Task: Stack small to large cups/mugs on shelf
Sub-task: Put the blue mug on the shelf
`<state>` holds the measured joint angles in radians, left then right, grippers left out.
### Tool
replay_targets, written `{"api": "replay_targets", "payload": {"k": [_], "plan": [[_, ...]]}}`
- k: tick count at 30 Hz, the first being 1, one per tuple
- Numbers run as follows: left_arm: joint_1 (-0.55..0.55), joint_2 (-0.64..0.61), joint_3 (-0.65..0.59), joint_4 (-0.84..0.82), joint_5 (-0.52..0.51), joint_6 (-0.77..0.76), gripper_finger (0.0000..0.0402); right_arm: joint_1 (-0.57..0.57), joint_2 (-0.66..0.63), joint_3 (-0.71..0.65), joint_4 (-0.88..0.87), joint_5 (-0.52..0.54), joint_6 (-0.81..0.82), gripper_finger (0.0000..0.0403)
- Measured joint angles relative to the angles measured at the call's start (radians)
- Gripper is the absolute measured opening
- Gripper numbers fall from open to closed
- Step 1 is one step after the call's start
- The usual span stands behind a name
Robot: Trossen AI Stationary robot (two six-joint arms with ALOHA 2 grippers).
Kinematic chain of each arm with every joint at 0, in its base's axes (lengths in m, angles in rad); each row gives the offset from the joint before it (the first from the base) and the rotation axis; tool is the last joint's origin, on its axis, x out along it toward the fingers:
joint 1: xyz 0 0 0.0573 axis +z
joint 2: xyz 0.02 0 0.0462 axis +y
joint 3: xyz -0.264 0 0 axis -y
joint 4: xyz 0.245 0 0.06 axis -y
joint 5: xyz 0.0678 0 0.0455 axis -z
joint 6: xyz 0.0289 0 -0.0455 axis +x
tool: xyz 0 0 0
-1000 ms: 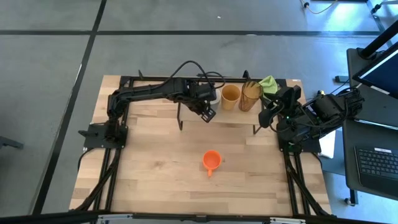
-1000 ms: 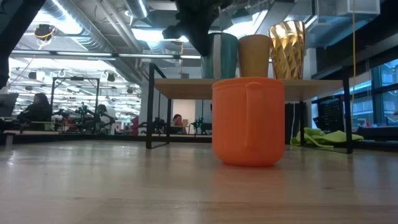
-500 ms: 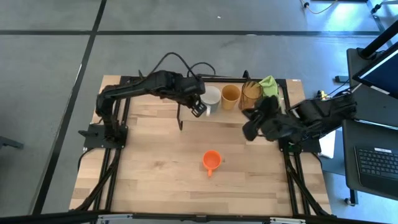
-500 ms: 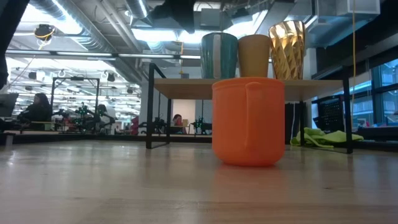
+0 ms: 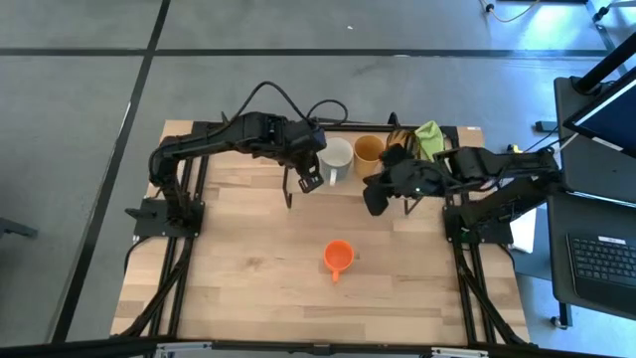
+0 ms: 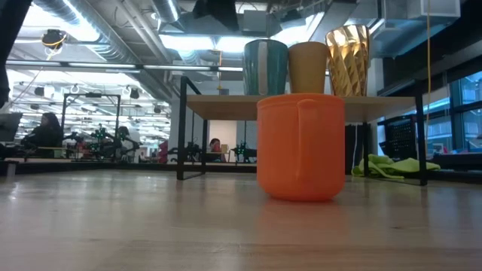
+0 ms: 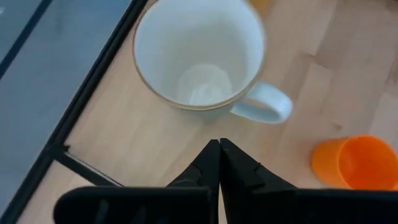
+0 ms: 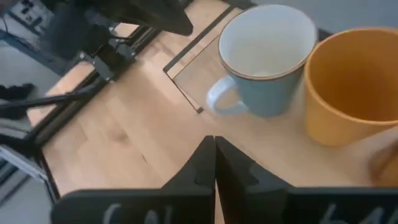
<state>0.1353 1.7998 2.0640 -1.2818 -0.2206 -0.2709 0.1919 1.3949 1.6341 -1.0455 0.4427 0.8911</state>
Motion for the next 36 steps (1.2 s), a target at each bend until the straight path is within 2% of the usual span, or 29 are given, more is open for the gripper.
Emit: {"api": "replay_targets", "payload": {"k": [7,11,14,18,24,29,36], "plan": [[0.018,-0.043,-0.003,-0.013,0.005,0.089,0.0000,-0.023,0.078,-0.005,0.033,-0.037,0.076,0.0004],[0.030,-0.107,-0.061,-0.004,0.008,0.117,0.0000,-0.045,0.115,-0.005,0.036,-0.037,0.100,0.0003],[0.033,-0.178,-0.164,0.036,0.021,0.130,0.0000,-0.071,0.134,-0.005,0.039,-0.036,0.100,0.0003],[0.034,-0.315,-0.375,0.162,0.039,0.119,0.0000,-0.100,0.156,-0.005,0.048,-0.044,0.100,0.0003],[0.035,-0.501,-0.654,0.348,0.128,0.070,0.0000,-0.133,0.188,-0.005,0.059,-0.038,0.095,0.0003],[0.035,-0.585,-0.773,0.425,0.187,0.062,0.0000,-0.168,0.208,-0.005,0.084,-0.058,0.059,0.0003],[0.035,-0.612,-0.805,0.437,0.190,0.053,0.0000,-0.190,0.216,-0.005,0.105,-0.071,0.041,0.0003]]}}
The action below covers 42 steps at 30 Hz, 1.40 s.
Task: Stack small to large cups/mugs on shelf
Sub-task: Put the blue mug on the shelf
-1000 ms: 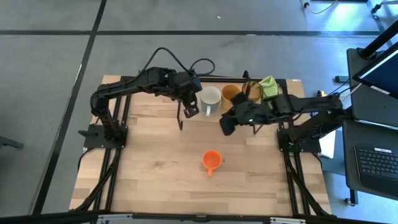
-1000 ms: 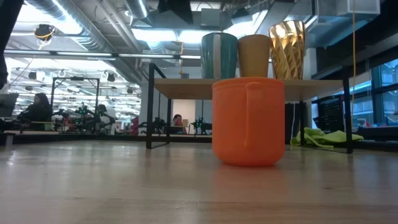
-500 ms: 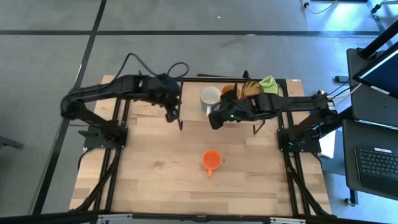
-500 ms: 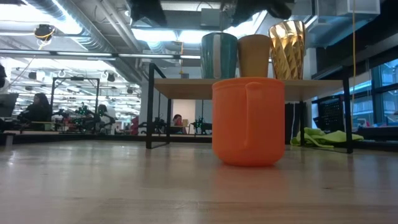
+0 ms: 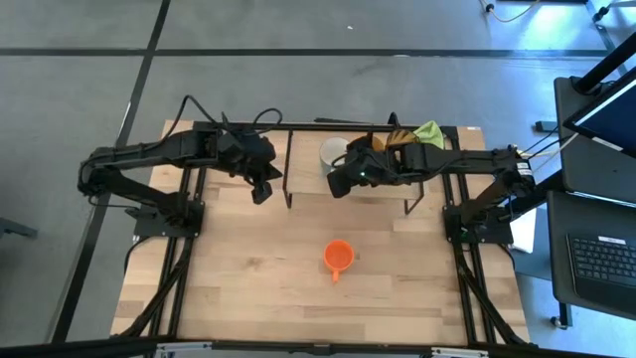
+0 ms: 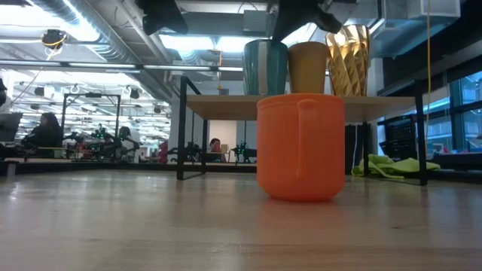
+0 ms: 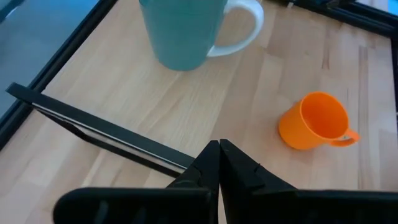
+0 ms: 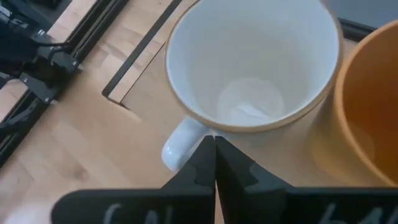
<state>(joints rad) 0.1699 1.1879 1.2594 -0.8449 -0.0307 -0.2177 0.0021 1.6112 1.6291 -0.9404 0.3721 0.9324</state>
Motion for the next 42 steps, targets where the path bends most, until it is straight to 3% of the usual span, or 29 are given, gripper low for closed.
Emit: {"api": "replay_targets", "payload": {"k": [33,42], "plan": [[0.000,0.001,0.000,0.001,0.000,0.019,0.0000,-0.018,-0.001,0.000,0.033,0.023,-0.044,0.0003],[-0.007,0.001,0.000,0.003,0.048,0.018,0.0000,0.053,-0.001,0.000,0.034,0.053,-0.102,0.0034]]}}
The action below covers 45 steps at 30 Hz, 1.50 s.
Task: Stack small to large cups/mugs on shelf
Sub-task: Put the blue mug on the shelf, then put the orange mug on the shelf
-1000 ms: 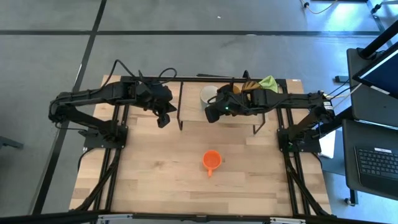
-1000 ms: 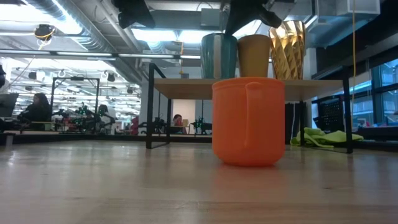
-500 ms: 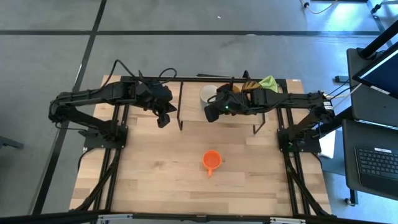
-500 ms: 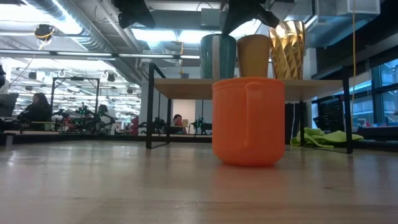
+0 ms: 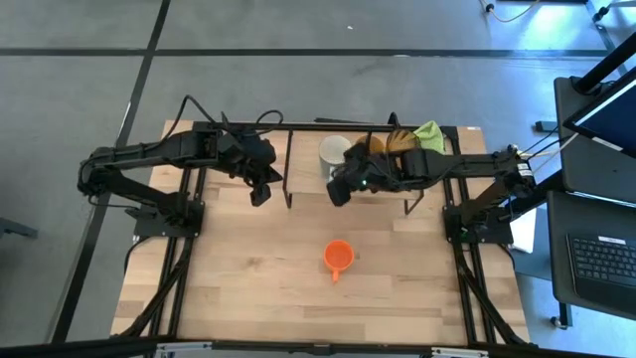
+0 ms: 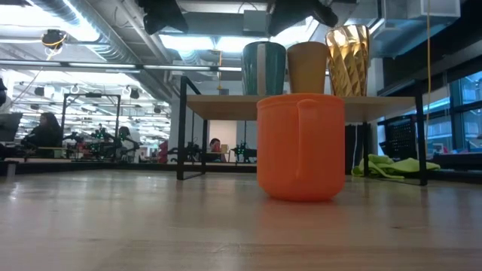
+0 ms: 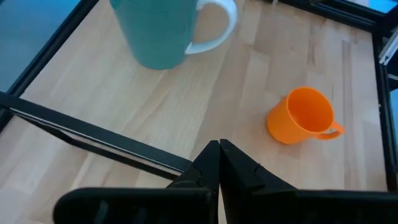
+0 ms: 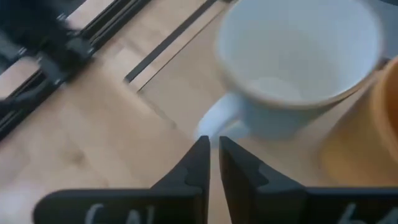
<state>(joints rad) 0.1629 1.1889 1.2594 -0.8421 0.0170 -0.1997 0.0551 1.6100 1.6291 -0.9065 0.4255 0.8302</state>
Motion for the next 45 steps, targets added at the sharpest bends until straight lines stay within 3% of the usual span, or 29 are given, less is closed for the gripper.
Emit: {"api": "replay_targets", "payload": {"k": [7,11,15,19,28,33,42,45], "plan": [[-0.049,0.009,0.000,0.036,0.000,-0.015,0.0000,0.178,-0.001,0.000,-0.006,-0.009,-0.020,0.0048],[-0.113,0.029,-0.073,0.085,0.000,-0.100,0.0000,0.300,-0.002,0.001,-0.147,-0.059,0.111,0.0049],[-0.206,0.060,-0.233,0.288,-0.046,-0.251,0.0001,0.399,-0.002,0.001,-0.337,-0.051,0.320,0.0061],[-0.273,0.111,-0.344,0.462,-0.109,-0.485,0.0022,0.463,-0.002,0.001,-0.374,-0.020,0.462,0.0104],[-0.387,0.247,-0.355,0.639,-0.222,-0.865,0.0092,0.520,-0.002,0.001,-0.490,0.027,0.664,0.0194],[-0.450,0.369,-0.226,0.561,-0.259,-0.926,0.0091,0.557,-0.002,0.001,-0.563,0.062,0.734,0.0199],[-0.466,0.647,0.202,0.136,-0.261,-0.935,0.0091,0.595,-0.002,0.001,-0.608,0.063,0.740,0.0200],[-0.461,0.714,0.304,0.087,-0.239,-0.935,0.0091,0.616,-0.002,0.001,-0.607,0.069,0.741,0.0200]]}}
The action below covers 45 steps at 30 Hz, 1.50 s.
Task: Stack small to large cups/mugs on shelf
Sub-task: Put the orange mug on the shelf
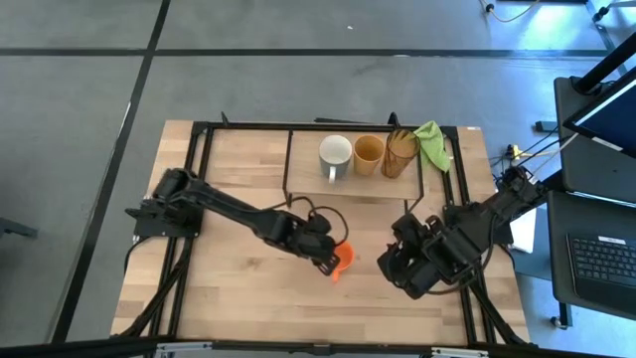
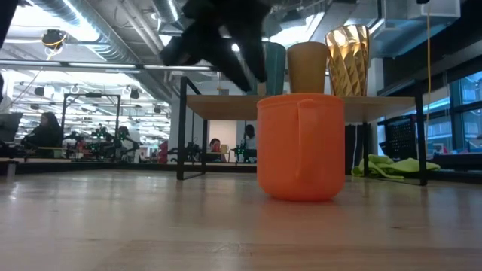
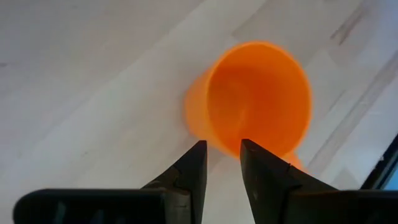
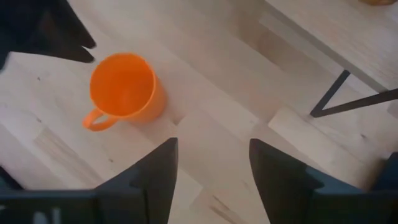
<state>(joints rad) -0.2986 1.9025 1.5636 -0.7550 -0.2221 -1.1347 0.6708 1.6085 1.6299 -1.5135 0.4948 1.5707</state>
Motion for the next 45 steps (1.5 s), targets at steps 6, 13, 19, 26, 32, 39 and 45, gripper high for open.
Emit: {"api": "replay_targets", "payload": {"k": [6,13,19,26,32,39,45], "plan": [[0.003,0.087,0.106,-0.057,0.016,-0.008,0.0091,0.043,0.000,0.000,0.000,0.030,0.011,0.0200],[0.001,0.116,0.109,-0.091,0.055,-0.088,0.0091,0.081,0.000,0.000,-0.002,0.063,0.023,0.0200],[0.002,0.117,0.109,-0.090,0.069,-0.139,0.0091,0.081,0.000,0.000,-0.017,0.085,0.021,0.0200],[0.002,0.124,0.108,-0.092,0.052,-0.146,0.0091,0.081,0.000,0.000,-0.027,0.107,0.019,0.0200],[0.010,0.132,0.108,-0.098,0.011,-0.146,0.0089,0.081,0.000,0.000,-0.027,0.115,0.019,0.0200],[0.030,0.163,0.105,-0.200,0.035,-0.140,0.0073,0.081,0.000,0.000,-0.030,0.124,0.019,0.0200],[0.029,0.165,0.107,-0.216,0.030,-0.114,0.0049,0.080,-0.001,0.000,-0.045,0.127,0.019,0.0200]]}}
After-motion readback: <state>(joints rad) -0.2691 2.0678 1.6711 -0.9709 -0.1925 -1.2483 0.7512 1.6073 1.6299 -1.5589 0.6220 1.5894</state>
